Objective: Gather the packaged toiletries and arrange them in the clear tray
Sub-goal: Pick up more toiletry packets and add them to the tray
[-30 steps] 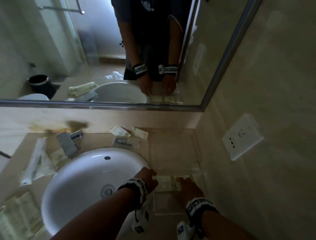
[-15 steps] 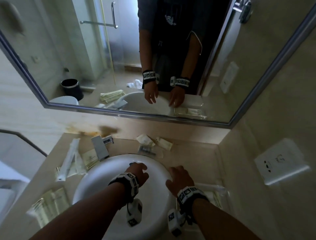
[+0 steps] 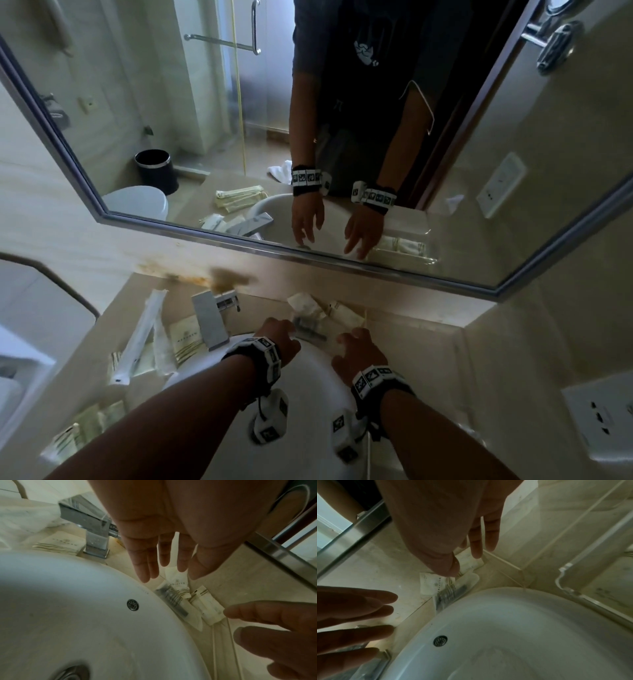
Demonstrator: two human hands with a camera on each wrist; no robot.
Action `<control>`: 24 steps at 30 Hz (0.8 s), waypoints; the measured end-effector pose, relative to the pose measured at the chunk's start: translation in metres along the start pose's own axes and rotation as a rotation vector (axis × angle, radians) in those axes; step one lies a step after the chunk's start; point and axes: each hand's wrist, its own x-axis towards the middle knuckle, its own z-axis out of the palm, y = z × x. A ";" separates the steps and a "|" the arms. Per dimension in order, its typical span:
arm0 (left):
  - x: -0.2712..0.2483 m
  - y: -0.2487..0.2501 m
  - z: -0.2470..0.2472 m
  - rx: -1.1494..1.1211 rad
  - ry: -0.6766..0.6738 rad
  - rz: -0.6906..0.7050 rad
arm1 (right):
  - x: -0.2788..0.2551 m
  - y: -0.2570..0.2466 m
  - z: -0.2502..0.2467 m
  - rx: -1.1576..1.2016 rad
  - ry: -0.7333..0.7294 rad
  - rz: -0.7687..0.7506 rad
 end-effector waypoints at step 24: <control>0.158 0.006 0.033 -0.236 -0.072 -0.054 | 0.120 -0.002 -0.007 0.041 -0.120 -0.057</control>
